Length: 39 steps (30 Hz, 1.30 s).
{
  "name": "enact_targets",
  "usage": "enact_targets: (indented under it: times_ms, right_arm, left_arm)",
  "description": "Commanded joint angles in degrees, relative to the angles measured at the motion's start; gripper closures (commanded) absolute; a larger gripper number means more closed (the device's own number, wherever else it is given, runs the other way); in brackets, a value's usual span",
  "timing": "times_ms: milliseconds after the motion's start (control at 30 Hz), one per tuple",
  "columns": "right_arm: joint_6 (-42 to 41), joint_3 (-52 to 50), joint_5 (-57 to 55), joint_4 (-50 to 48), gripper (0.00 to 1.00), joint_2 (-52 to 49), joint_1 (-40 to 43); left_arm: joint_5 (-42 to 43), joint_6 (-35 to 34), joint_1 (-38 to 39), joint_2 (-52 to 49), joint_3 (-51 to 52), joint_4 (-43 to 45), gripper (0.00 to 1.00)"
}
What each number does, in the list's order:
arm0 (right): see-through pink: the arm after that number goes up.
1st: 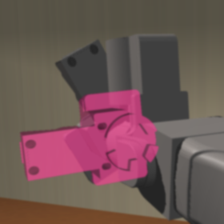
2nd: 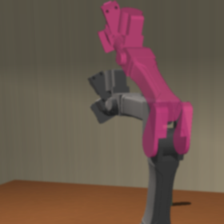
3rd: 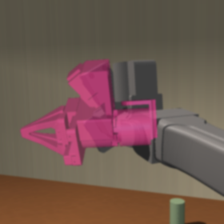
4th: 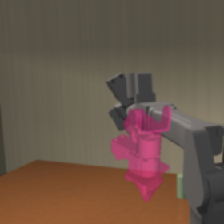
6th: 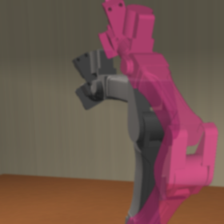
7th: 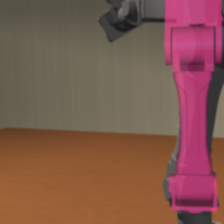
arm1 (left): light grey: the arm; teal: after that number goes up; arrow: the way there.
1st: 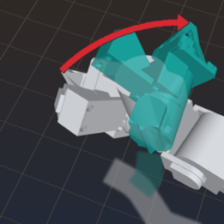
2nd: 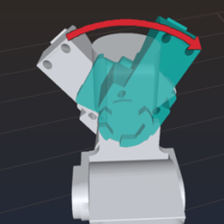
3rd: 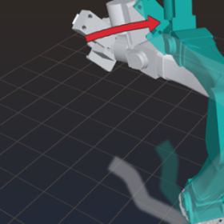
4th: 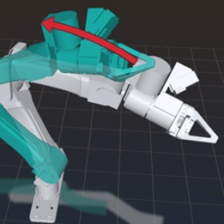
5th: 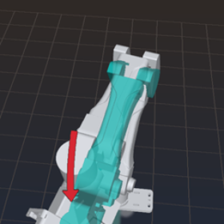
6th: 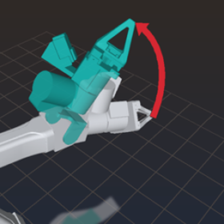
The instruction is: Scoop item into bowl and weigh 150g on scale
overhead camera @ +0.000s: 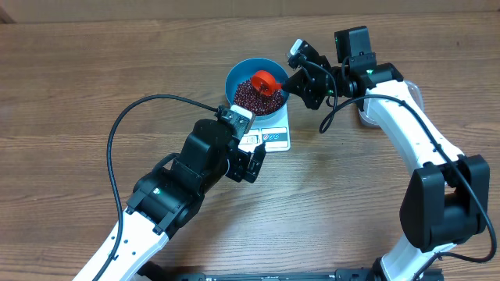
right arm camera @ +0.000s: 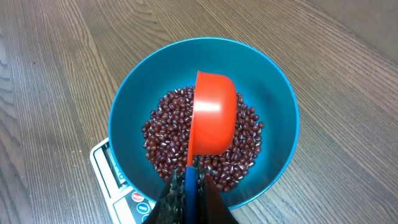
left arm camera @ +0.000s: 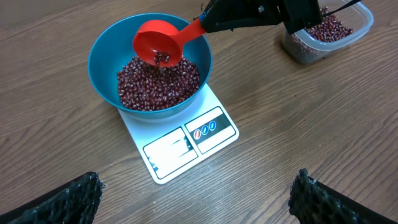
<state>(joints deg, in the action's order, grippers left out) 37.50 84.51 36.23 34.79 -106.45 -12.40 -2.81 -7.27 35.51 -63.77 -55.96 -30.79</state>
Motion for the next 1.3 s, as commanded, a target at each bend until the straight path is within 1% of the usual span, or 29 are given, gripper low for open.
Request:
enact_targets:
  times_ms: [0, 700, 800, 900, 1000, 1267]
  right_arm:
    - [0.22, 1.49, 1.18, -0.04, 0.97, 1.90, 0.11]
    - [0.17, 1.49, 1.22, 0.02, 0.96, 1.90, 0.15]
    - [0.09, 1.49, 3.43, 1.66, 0.96, 1.90, -0.15]
    - [0.42, 1.49, -3.34, 1.60, 0.97, 1.90, -0.15]
    - [0.42, 1.49, -0.20, 1.36, 0.96, 1.90, 0.00]
    - [0.42, 1.49, -0.13, 1.40, 0.96, 1.90, 0.00]
  left_arm:
    - [-0.11, 0.42, -0.24, 0.13, 0.35, 0.20, 0.01]
    - [-0.09, 0.42, -0.24, 0.13, 0.35, 0.20, 0.01]
    - [-0.11, 0.42, -0.24, 0.13, 0.35, 0.20, 0.01]
    - [-0.11, 0.42, -0.24, 0.13, 0.35, 0.22, 0.01]
    - [-0.11, 0.44, -0.24, 0.13, 0.35, 0.11, 0.01]
    - [-0.11, 0.42, -0.24, 0.13, 0.35, 0.39, 0.01]
